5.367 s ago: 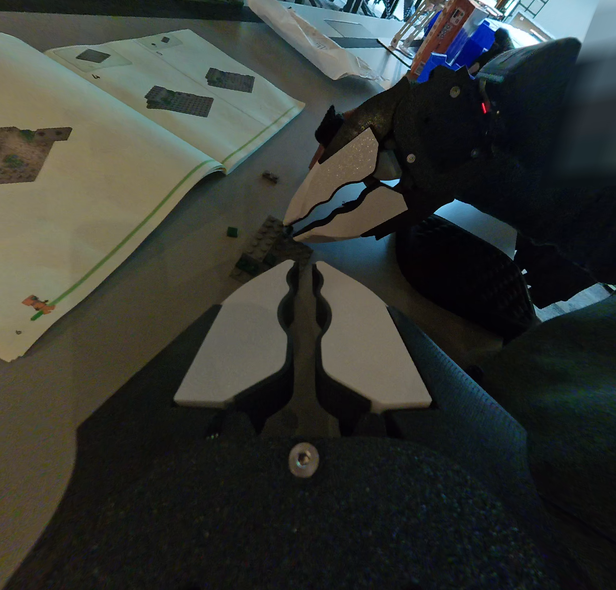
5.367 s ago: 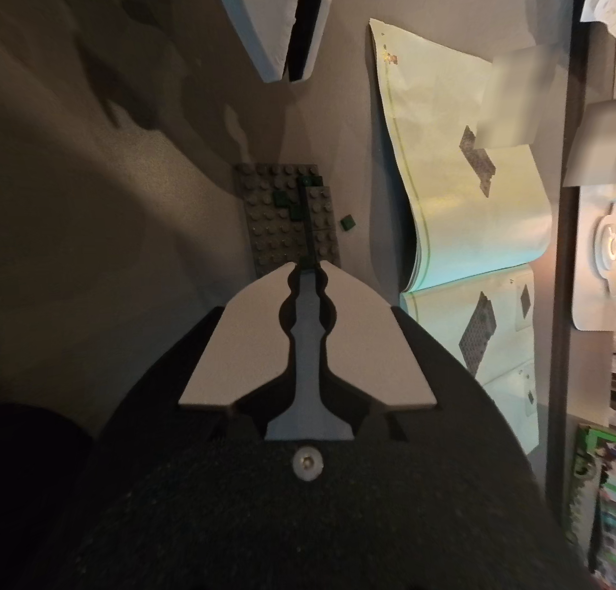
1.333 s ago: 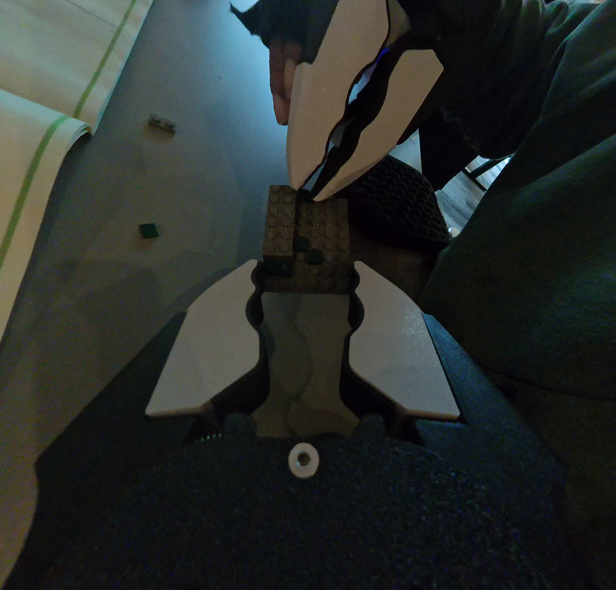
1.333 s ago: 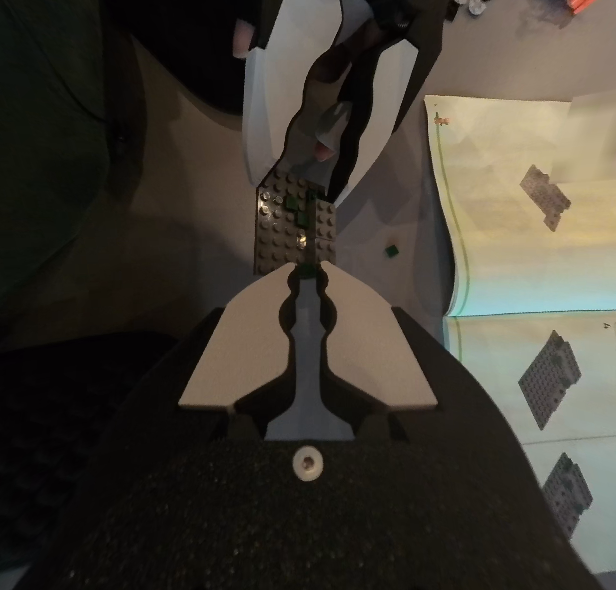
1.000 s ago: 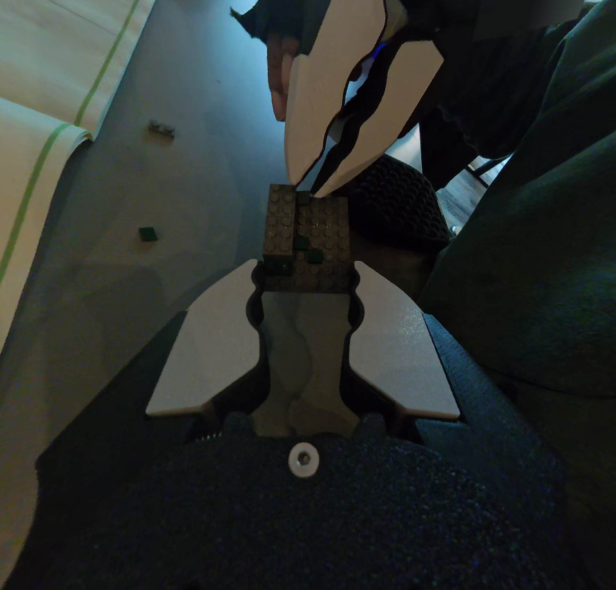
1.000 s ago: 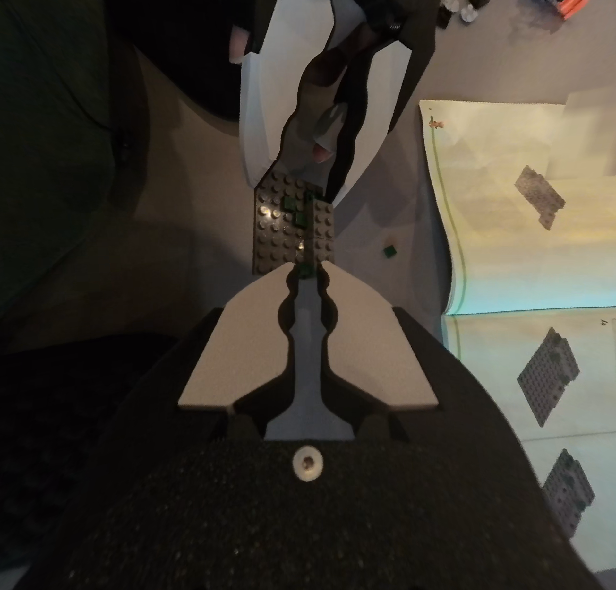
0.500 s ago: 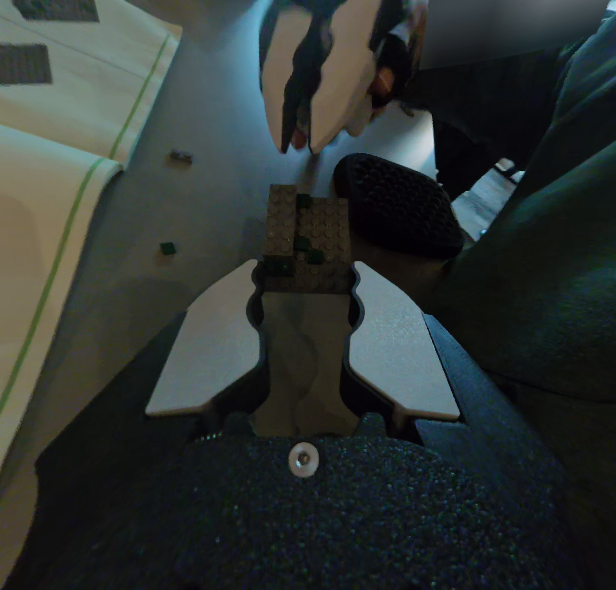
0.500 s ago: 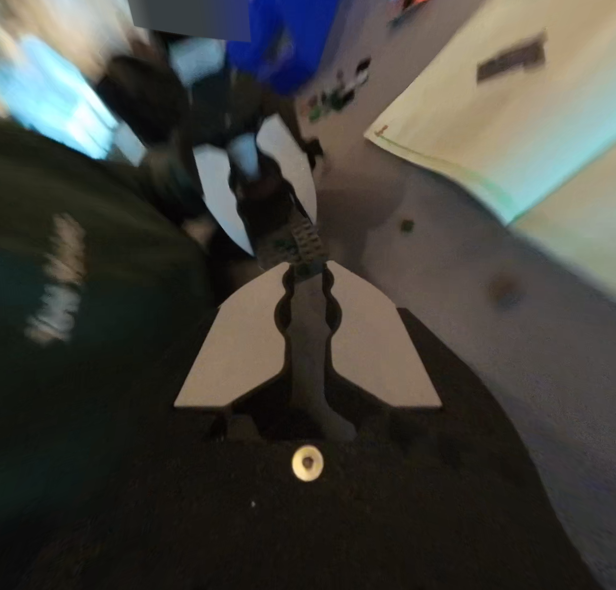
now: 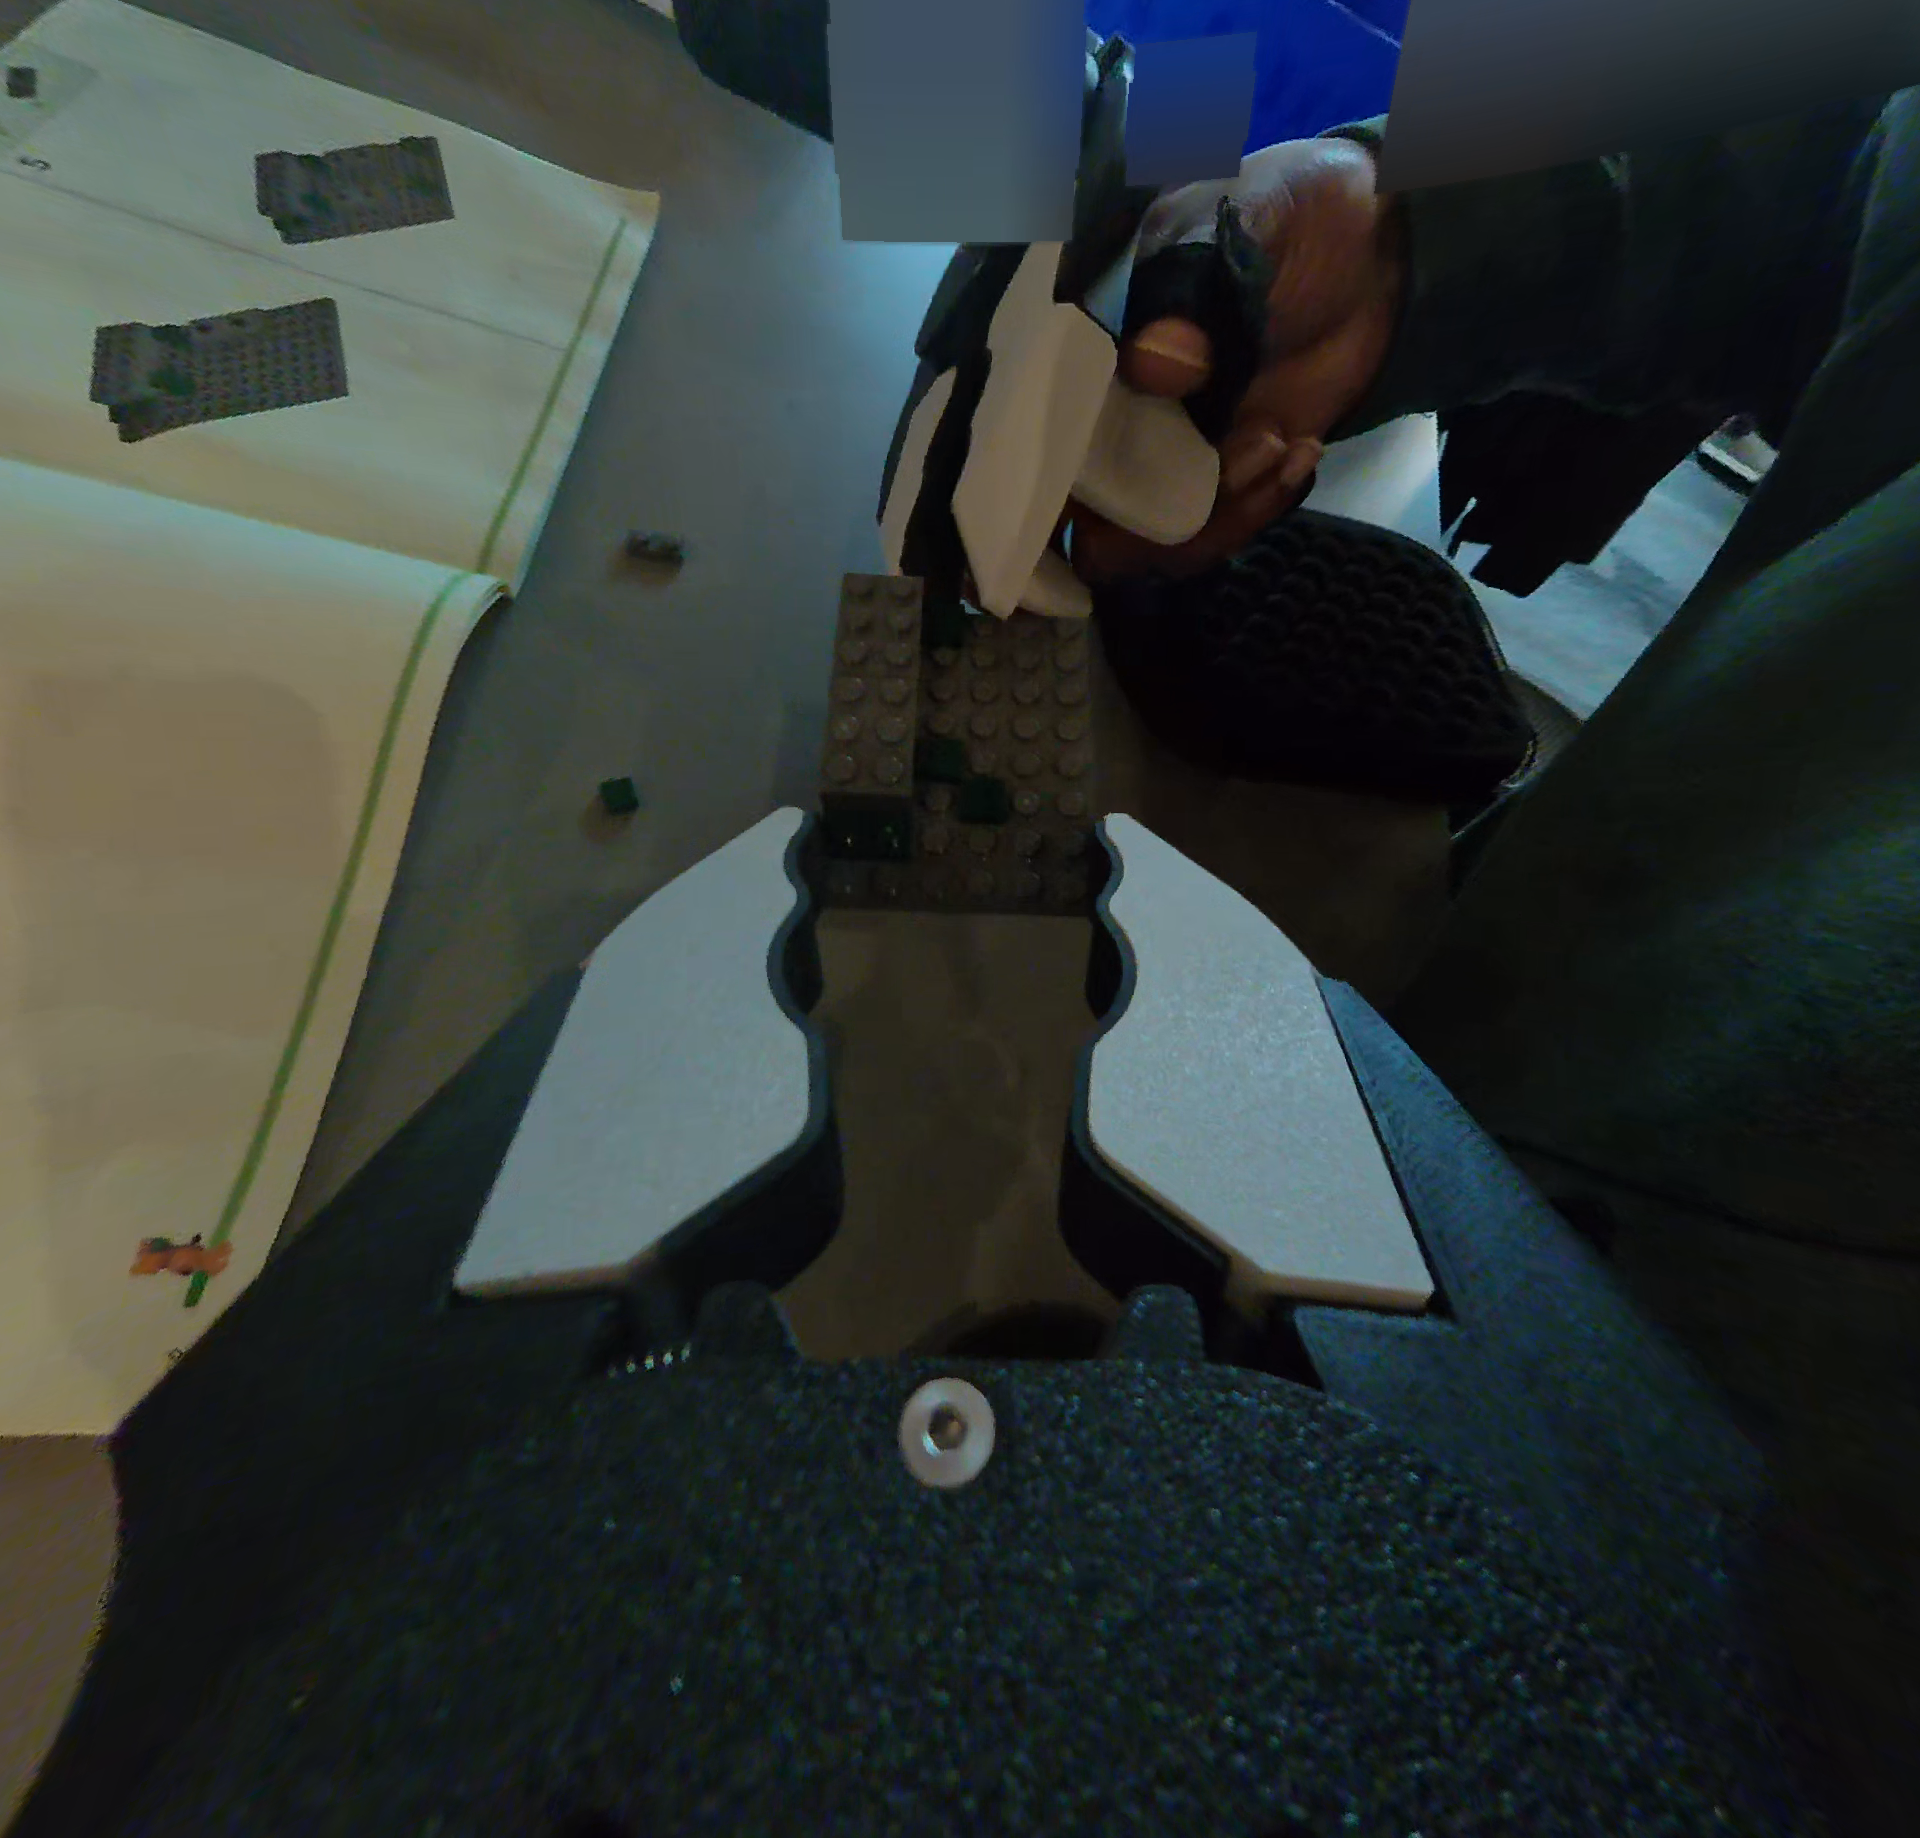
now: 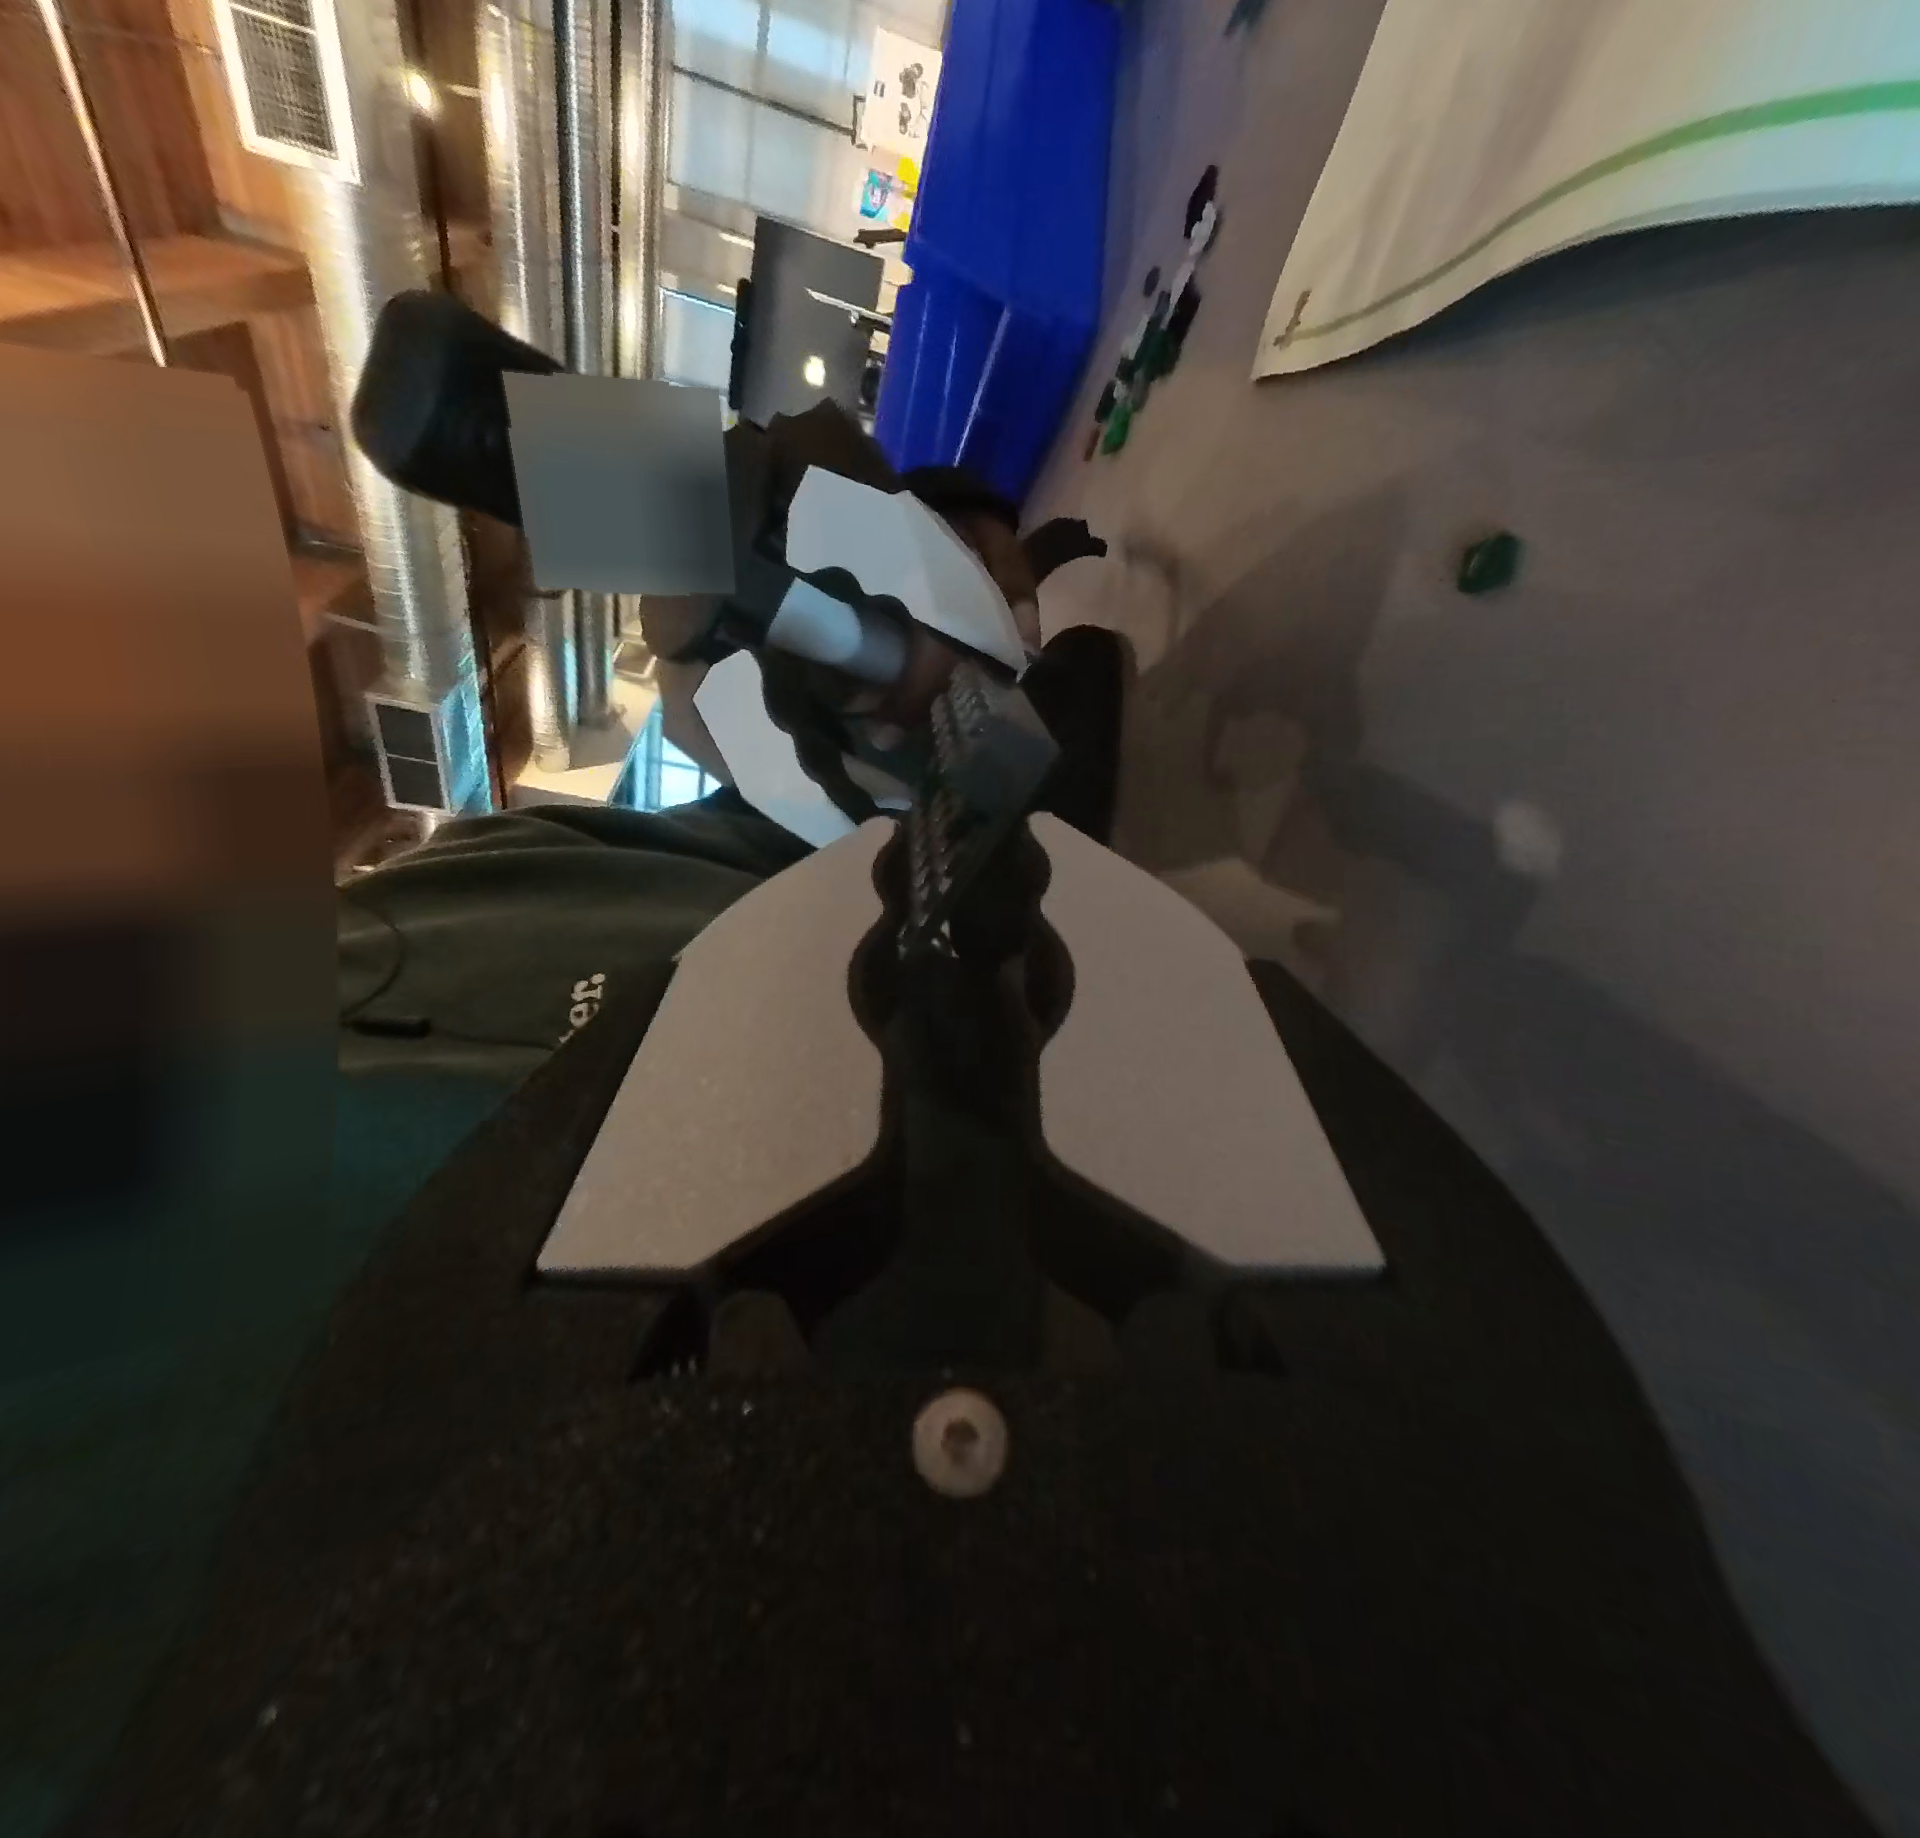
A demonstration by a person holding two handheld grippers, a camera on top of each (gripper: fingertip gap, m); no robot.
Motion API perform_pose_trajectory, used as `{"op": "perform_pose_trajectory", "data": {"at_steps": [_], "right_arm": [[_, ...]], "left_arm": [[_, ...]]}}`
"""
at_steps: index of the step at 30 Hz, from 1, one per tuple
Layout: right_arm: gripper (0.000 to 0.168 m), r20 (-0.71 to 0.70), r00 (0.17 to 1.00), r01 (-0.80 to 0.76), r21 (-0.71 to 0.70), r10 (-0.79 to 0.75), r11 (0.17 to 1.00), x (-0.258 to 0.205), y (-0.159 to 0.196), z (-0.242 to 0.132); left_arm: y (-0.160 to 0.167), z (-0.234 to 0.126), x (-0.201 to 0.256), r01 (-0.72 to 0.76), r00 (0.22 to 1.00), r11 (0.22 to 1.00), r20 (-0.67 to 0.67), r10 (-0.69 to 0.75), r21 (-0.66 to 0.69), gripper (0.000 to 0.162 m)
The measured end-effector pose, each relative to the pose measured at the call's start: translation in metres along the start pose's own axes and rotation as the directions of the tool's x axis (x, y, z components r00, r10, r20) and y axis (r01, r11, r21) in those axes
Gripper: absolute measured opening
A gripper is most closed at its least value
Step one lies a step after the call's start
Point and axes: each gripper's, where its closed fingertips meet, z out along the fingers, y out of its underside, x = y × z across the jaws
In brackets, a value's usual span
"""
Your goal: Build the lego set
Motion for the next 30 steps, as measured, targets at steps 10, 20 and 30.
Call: {"op": "perform_pose_trajectory", "data": {"at_steps": [10,20,30], "right_arm": [[0.012,0.001,0.999,-0.035,0.006,0.035,0.999,0.0023,0.0009,0.0048],[0.014,0.025,0.997,-0.072,0.009,0.072,0.997,0.0015,0.0008,0.0087],[0.011,0.055,0.994,-0.095,0.022,0.093,0.995,0.0003,-0.0011,0.0104]], "left_arm": [[0.0052,0.0005,0.0003,-0.022,1.0,1.0,0.011,0.022,-0.007,0.049],[0.0067,-0.0002,0.0009,-0.043,0.999,0.999,0.023,0.044,-0.006,0.049],[0.0076,-0.002,-0.0002,-0.055,0.998,0.998,0.033,0.055,-0.007,0.049]]}}
